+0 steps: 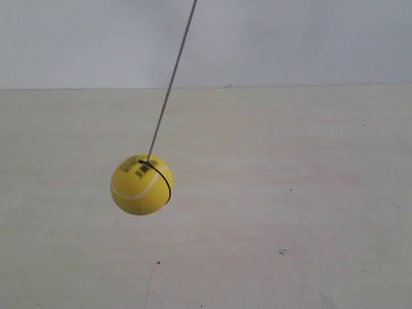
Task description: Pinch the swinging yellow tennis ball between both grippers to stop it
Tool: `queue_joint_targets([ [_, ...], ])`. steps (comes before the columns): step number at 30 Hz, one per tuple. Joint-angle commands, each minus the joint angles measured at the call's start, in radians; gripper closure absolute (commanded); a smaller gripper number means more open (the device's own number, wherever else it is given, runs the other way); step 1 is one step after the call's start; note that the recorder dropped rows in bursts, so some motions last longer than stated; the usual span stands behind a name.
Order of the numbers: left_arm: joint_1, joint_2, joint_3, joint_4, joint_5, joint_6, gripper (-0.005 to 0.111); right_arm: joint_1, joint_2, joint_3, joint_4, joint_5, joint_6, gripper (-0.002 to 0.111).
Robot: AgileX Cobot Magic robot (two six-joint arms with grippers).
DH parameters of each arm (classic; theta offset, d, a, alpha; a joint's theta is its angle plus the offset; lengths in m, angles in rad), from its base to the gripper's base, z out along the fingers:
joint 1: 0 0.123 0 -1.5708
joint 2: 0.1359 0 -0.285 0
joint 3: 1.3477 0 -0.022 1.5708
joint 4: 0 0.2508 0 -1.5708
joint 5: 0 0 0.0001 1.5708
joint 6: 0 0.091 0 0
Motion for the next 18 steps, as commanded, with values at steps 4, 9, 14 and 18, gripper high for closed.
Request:
queue_joint_targets([
  [4,0.003,0.312,-0.150,0.859,-0.310,-0.561,0.102,0.035,0.201,-0.200,-0.658,-0.012,0.462,0.108],
  [9,0.003,0.579,-0.185,1.046,-0.603,-0.522,0.102,0.065,0.398,-0.261,-1.044,-0.175,0.693,0.108],
  [14,0.003,0.824,-0.183,1.104,-0.742,-0.374,0.102,0.065,0.598,-0.263,-1.163,-0.363,0.686,0.108],
  [18,0.003,1.001,-0.183,1.163,-0.807,-0.234,0.102,0.065,0.720,-0.263,-1.180,-0.418,0.641,0.108],
])
